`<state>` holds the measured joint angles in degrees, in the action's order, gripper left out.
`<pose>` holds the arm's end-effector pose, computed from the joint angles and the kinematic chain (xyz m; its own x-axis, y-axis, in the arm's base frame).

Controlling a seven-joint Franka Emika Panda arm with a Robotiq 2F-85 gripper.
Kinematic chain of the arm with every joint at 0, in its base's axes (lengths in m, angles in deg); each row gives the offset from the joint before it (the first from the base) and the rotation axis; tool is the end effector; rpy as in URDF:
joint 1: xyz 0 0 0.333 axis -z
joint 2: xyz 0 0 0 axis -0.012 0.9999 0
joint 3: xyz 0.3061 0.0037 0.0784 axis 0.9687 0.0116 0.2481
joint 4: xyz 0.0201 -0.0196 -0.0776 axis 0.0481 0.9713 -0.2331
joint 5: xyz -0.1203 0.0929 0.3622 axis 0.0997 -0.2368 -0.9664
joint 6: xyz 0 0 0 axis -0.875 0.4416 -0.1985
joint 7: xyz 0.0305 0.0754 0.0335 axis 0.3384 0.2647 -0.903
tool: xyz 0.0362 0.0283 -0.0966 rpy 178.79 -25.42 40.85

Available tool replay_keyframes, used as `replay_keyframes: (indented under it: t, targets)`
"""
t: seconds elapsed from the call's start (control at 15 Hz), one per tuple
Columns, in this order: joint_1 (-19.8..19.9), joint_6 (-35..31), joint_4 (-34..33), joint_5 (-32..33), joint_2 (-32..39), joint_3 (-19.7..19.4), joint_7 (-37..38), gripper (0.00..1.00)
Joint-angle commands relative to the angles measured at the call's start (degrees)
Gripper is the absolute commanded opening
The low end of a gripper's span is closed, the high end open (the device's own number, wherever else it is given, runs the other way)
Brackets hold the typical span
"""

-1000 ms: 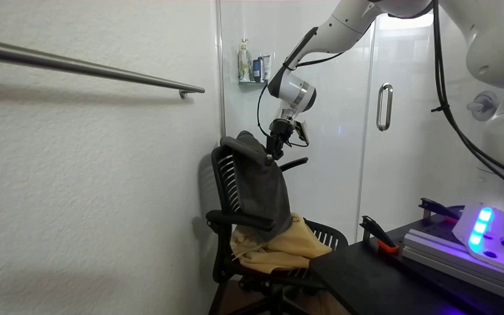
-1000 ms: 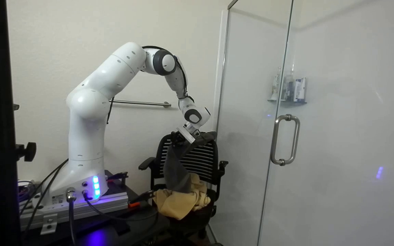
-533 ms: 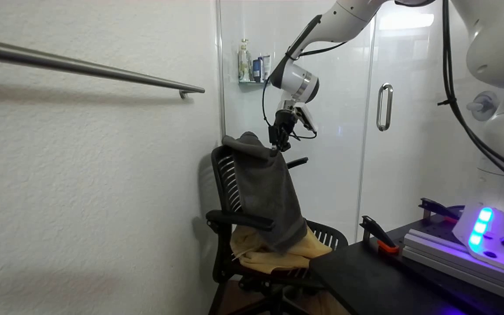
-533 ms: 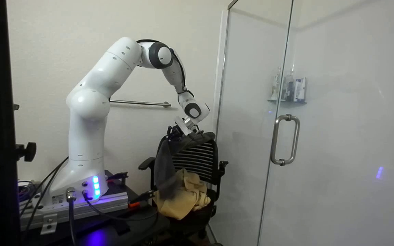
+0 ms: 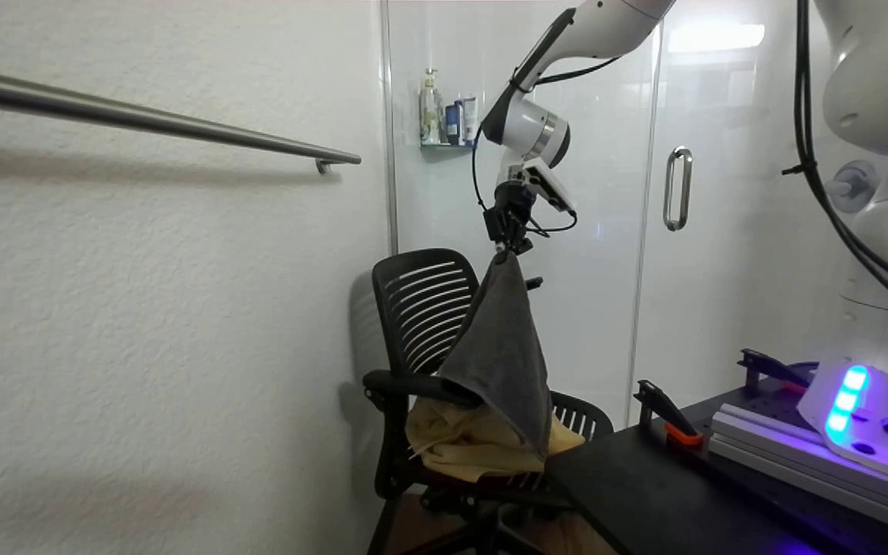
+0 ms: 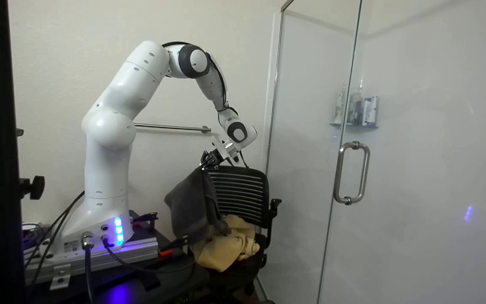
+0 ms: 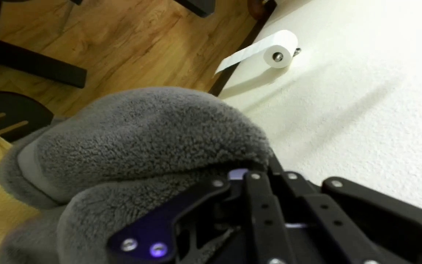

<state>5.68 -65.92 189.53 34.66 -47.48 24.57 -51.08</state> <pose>0.5555 0.0982 0.2318 0.8285 0.4166 -0.3744 0.0844 -0.7537 -0.6518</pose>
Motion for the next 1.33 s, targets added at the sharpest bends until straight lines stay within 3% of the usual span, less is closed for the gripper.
replay_keyframes:
  t: [0.0, 0.27, 0.47, 1.07, 1.13, 1.2, 1.27]
  targets:
    - [-2.7, -3.5, 1.9, 8.4, -3.8, -3.5, 1.5, 0.01]
    - [-3.3, -10.8, -0.9, 18.7, -2.3, -5.2, -0.3, 0.01]
    - [-2.9, -19.5, -2.7, 22.9, -0.8, -5.1, -2.4, 0.01]
    - [-1.9, -48.0, -5.9, 22.9, 2.5, -0.5, -12.0, 0.01]
    - [-1.2, -50.5, -7.0, 22.1, 4.0, 1.0, -14.4, 0.30]
    - [-0.8, -51.4, -7.6, 21.2, 5.1, 2.2, -15.2, 0.31]
    - [-1.7, -48.7, -5.5, 22.8, 2.6, 0.5, -11.3, 0.11]
